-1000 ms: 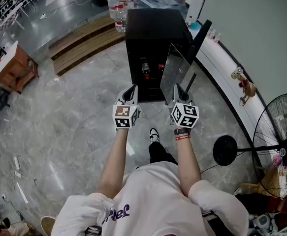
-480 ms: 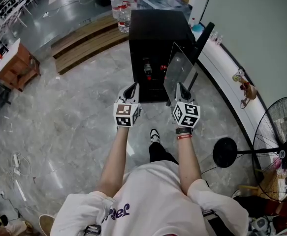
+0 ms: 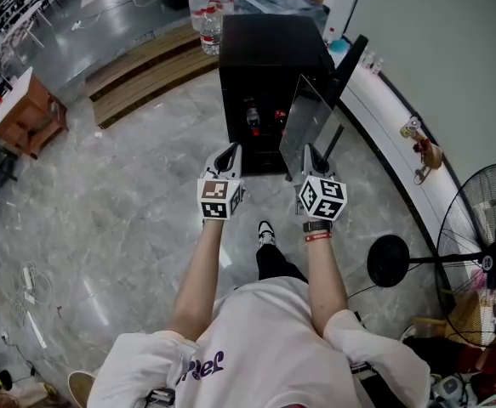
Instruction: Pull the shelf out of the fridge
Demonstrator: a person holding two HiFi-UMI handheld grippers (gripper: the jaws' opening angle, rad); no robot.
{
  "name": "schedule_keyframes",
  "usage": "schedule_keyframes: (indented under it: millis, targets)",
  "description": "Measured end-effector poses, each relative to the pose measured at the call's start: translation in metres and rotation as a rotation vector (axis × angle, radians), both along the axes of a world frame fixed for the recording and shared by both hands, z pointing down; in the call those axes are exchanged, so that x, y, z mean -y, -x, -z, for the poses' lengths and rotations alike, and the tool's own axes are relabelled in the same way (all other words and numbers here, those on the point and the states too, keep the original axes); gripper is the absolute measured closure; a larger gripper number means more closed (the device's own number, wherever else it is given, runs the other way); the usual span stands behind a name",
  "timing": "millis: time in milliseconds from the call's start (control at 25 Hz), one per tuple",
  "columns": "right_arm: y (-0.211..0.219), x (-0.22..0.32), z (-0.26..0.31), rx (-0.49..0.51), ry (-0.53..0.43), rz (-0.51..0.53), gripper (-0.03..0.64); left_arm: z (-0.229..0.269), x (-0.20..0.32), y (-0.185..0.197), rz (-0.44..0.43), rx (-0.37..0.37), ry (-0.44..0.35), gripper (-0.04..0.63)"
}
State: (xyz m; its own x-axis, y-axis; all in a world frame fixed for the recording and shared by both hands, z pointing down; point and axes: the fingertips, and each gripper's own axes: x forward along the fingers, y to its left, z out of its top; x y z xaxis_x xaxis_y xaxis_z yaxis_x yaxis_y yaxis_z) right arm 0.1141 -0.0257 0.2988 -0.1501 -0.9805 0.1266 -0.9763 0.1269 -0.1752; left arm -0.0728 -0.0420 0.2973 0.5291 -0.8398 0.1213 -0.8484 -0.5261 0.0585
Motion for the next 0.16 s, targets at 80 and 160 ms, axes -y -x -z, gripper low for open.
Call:
schedule_keyframes:
  millis: [80, 160]
  targets:
    - [-0.002, 0.0, -0.005, 0.021, 0.01, -0.002, 0.594, -0.009, 0.0, -0.002, -0.003, -0.001, 0.02, 0.577]
    - [-0.003, 0.001, -0.011, 0.049, 0.019, -0.003, 0.594, -0.02, -0.001, -0.004, -0.005, -0.003, 0.048, 0.575]
